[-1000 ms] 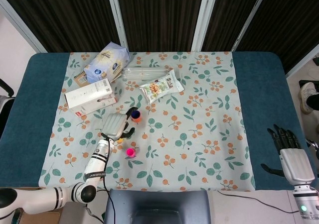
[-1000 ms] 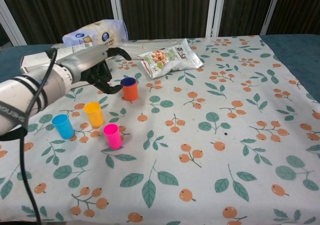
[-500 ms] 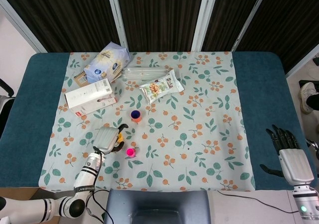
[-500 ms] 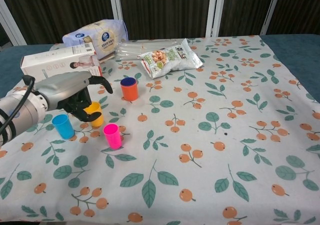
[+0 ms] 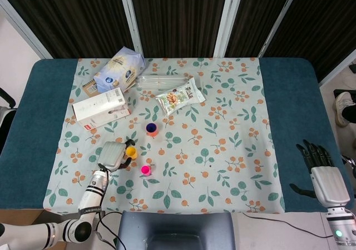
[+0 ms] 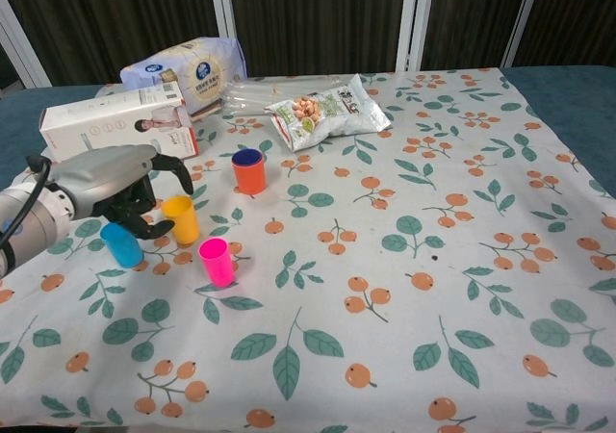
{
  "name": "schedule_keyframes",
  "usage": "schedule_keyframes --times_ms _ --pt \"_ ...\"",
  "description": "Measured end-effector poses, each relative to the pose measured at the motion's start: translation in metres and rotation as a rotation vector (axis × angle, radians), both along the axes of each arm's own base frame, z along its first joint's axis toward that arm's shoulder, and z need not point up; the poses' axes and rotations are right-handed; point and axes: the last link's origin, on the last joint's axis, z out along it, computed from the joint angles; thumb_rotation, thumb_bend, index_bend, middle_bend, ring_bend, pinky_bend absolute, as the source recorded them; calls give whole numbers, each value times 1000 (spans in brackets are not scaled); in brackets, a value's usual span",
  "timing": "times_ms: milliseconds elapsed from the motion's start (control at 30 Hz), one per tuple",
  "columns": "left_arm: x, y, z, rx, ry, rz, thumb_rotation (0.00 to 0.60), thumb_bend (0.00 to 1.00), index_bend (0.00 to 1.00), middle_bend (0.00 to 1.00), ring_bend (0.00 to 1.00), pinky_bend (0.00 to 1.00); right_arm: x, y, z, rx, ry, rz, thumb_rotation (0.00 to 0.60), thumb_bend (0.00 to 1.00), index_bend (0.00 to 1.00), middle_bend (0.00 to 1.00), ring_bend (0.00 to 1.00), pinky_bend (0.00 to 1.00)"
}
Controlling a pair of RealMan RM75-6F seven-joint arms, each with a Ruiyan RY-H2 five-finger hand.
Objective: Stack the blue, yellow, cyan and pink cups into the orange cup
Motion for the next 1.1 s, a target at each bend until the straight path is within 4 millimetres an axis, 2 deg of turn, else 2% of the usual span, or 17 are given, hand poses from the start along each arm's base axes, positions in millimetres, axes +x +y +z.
schedule_keyframes --times_ms 300,533,667,867,1000,1100 --pt "-3 4 -3 -19 -23 16 600 346 407 1000 1000 1000 0 0 0 -1 1 -2 600 140 0 0 0 0" --pt "-2 8 -4 -14 -39 22 600 344 499 1000 1000 1000 0 0 1 -2 -1 -1 600 140 0 0 0 0" --pt "2 10 0 3 -61 17 600 344 506 1000 1000 1000 0 0 1 -2 -2 -1 600 140 0 0 0 0" --pt "20 20 19 62 -147 3 600 344 499 1000 1000 1000 0 1 2 -2 -7 0 600 140 0 0 0 0" --pt "39 38 37 128 -228 0 600 346 493 1000 1000 1000 0 1 2 0 -7 1 600 140 0 0 0 0" --pt "50 52 43 157 -263 16 600 345 493 1000 1000 1000 0 0 2 -1 -7 1 600 140 0 0 0 0"
